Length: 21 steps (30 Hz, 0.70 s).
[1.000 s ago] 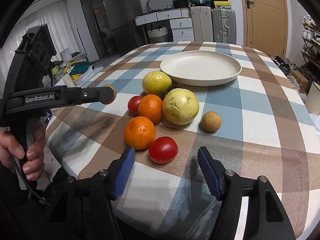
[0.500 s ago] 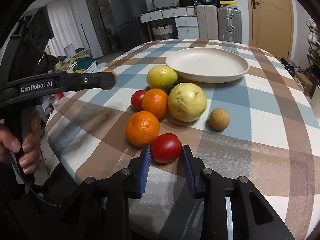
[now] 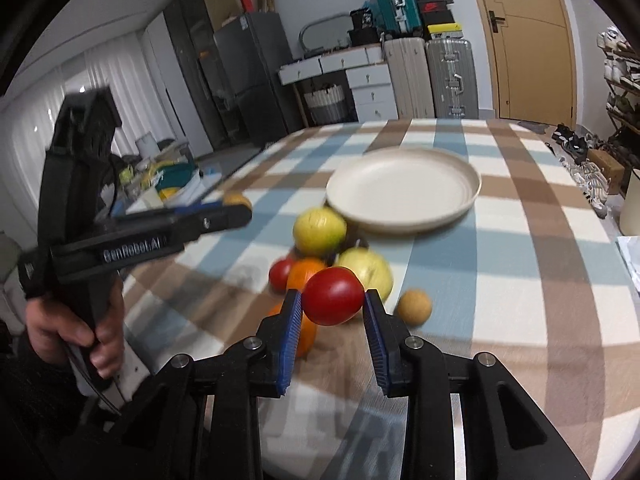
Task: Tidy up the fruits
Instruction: 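Lift the brown fruit with the left gripper while the right gripper grasps a red tomato, then carry both fruits over the cream plate and open both grippers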
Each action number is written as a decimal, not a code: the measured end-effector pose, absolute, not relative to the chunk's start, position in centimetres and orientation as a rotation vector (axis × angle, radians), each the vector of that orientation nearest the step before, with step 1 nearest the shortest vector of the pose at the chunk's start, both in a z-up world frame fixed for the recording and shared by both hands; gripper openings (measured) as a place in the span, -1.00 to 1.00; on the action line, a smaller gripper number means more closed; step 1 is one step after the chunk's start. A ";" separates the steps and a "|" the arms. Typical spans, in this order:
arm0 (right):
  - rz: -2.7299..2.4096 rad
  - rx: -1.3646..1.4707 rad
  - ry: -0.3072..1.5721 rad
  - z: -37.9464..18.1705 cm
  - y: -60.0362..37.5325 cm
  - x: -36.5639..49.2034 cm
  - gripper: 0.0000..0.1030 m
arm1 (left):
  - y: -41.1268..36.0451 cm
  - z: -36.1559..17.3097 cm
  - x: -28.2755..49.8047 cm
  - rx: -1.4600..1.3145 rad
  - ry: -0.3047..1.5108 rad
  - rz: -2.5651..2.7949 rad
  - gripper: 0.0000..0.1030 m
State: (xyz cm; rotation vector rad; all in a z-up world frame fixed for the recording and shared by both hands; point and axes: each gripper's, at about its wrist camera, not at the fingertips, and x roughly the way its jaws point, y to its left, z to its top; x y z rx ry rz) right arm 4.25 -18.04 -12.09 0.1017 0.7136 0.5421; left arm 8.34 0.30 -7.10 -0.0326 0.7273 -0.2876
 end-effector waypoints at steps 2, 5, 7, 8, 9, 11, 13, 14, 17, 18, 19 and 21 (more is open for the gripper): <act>0.545 0.133 0.694 -11.2 -18.7 5.1 -0.38 | 0.1 -6.6 9.3 -0.030 0.724 -0.291 -0.54; 0.541 0.158 0.676 -10.0 -19.3 6.5 -0.39 | -0.5 -6.0 10.6 -0.019 0.719 -0.295 -0.54; 0.544 0.168 0.668 -9.2 -19.7 7.7 -0.38 | -1.0 -5.5 11.5 -0.010 0.715 -0.299 -0.54; 0.544 0.172 0.664 -8.9 -19.8 8.2 -0.38 | -1.1 -5.3 12.0 -0.007 0.716 -0.302 -0.54; 0.544 0.175 0.662 -8.6 -19.9 8.9 -0.39 | -1.4 -5.2 12.6 -0.004 0.717 -0.306 -0.54; 0.545 0.174 0.664 -8.3 -20.0 10.1 -0.38 | -1.8 -4.9 13.8 0.006 0.719 -0.307 -0.54; 0.542 0.171 0.668 -8.1 -20.0 11.5 -0.38 | -2.1 -4.8 14.9 0.008 0.725 -0.308 -0.54; 0.544 0.174 0.674 -8.1 -20.0 12.1 -0.38 | -2.2 -4.8 15.7 0.007 0.730 -0.309 -0.54; 0.545 0.181 0.692 -8.2 -19.9 14.4 -0.38 | -2.3 -4.8 17.3 0.004 0.742 -0.304 -0.54; 0.545 0.181 0.698 -8.2 -19.8 15.0 -0.38 | -2.4 -4.9 18.2 0.002 0.746 -0.303 -0.54; 0.545 0.183 0.704 -8.2 -19.8 15.8 -0.38 | -2.4 -5.0 18.8 0.002 0.749 -0.299 -0.54; 0.546 0.182 0.714 -8.4 -19.7 17.0 -0.38 | -2.4 -5.4 20.2 -0.002 0.765 -0.299 -0.54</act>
